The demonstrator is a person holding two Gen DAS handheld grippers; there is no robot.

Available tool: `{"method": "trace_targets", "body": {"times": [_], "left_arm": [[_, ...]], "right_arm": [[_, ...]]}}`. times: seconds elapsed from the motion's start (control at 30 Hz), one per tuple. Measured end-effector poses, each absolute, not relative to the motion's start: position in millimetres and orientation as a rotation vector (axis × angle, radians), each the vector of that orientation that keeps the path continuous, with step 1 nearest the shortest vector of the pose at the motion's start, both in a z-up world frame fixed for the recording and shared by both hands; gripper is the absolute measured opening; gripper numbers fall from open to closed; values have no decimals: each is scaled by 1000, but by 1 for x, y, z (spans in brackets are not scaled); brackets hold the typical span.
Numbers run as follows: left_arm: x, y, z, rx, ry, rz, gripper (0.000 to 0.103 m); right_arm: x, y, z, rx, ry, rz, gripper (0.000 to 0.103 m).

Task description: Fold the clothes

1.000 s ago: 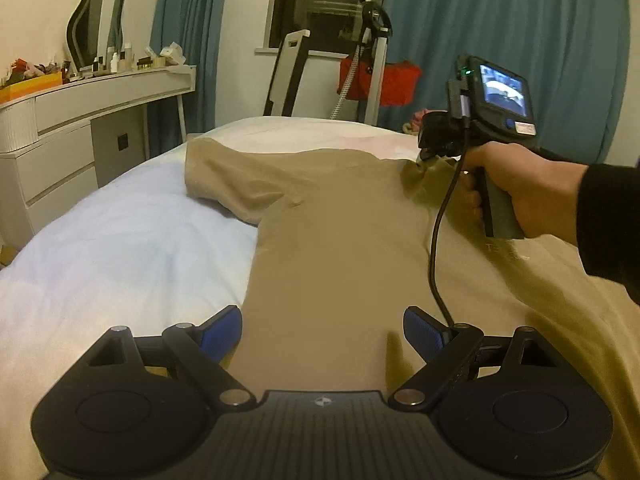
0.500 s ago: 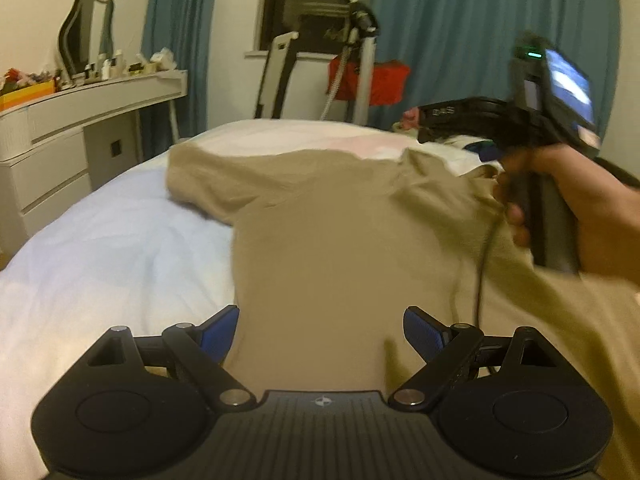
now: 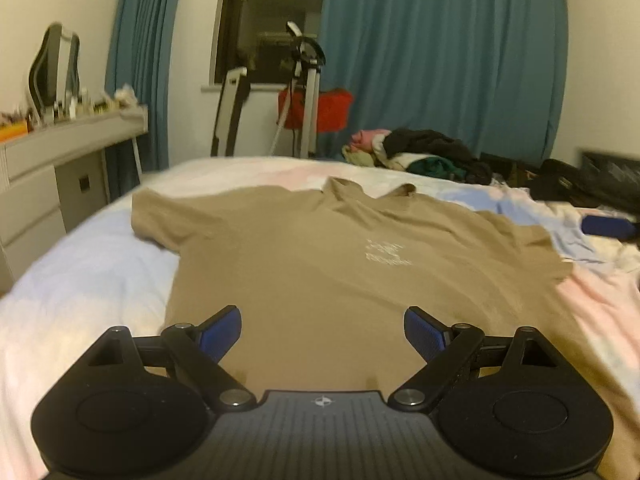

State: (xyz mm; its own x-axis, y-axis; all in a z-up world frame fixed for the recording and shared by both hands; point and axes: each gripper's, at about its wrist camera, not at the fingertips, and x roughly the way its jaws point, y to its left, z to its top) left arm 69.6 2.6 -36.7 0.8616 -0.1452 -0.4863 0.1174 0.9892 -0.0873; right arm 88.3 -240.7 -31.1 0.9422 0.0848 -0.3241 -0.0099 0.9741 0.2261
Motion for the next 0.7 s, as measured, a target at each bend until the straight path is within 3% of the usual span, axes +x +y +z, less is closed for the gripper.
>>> {"method": "trace_targets", "body": {"times": [0.33,0.47,0.7], "left_arm": [[30,-3,-21,-4,503,-85,94],[23,-14,-23,64,490,-105,96],[22,-28,-34,133,508,-152,99]], "right_arm": [[17,-253,-31,235,325,25,89],[15,-256,-28,234,319,11,89],[55,-299,-44,484,392,24,89]]}}
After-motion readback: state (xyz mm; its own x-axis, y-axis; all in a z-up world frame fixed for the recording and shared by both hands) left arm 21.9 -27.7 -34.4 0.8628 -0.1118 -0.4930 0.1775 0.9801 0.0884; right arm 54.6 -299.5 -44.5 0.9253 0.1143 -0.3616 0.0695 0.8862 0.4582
